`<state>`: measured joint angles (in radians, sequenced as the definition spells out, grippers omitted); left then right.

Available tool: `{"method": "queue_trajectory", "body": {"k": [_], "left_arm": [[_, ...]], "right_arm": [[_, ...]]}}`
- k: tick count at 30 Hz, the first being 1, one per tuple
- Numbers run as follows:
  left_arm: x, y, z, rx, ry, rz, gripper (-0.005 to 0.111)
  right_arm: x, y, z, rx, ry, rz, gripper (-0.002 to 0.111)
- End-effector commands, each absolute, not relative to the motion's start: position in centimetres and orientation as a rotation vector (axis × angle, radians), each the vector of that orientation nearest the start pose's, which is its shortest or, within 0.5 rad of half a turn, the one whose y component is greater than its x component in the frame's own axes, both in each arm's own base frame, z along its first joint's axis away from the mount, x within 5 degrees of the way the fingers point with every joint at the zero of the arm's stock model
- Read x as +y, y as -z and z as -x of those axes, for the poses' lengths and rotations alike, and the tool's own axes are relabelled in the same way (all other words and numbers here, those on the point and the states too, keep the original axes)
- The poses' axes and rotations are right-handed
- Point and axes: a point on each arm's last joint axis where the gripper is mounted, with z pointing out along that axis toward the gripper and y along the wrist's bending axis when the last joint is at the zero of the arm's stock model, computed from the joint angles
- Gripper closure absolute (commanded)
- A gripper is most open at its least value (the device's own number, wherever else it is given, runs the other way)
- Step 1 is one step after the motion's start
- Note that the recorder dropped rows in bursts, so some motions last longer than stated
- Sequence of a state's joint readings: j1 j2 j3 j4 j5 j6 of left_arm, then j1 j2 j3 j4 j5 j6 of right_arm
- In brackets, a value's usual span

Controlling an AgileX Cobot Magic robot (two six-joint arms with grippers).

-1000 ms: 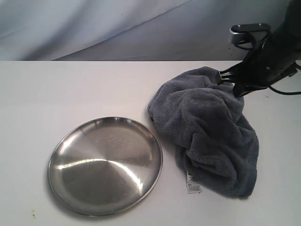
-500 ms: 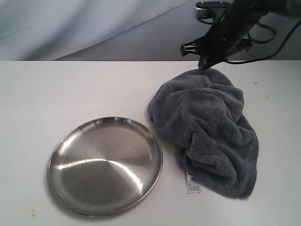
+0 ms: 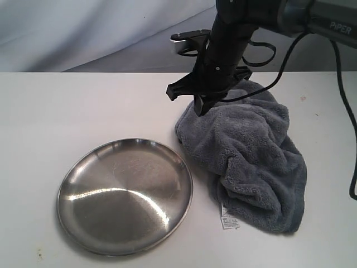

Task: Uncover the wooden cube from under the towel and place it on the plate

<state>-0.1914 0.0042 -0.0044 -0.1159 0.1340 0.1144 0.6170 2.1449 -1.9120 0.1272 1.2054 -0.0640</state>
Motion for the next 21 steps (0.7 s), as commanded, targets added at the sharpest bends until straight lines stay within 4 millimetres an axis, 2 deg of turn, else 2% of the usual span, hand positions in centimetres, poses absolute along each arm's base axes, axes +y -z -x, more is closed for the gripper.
{"method": "queue_trajectory", "body": {"k": [1,7,9,12,16,21], "left_arm": [[-1.3,-20.1,-5.5,1.611,0.170,-0.169,0.107],[-1.3,-20.1,-5.5,1.611,0.170,-0.169,0.107],[-1.3,-20.1,-5.5,1.611,0.170,-0.169,0.107],[-1.3,-20.1,-5.5,1.611,0.170,-0.169,0.107],[-1.3,-20.1,-5.5,1.611,0.170,-0.169,0.107],[-1.3,-20.1,-5.5,1.611,0.170,-0.169,0.107]], "right_arm": [[27.3,-23.7,-36.4,2.801,-0.252,0.973,0.108],[26.1,-21.3,-33.5,2.906,-0.193,1.056,0.108],[25.5,-20.7,-32.7,2.888,-0.191,1.042,0.108],[24.2,-20.7,-31.5,2.862,-0.171,1.029,0.108],[22.3,-21.0,-30.3,2.819,-0.062,0.979,0.108],[19.5,-22.8,-30.0,2.801,-0.073,0.840,0.108]]}}
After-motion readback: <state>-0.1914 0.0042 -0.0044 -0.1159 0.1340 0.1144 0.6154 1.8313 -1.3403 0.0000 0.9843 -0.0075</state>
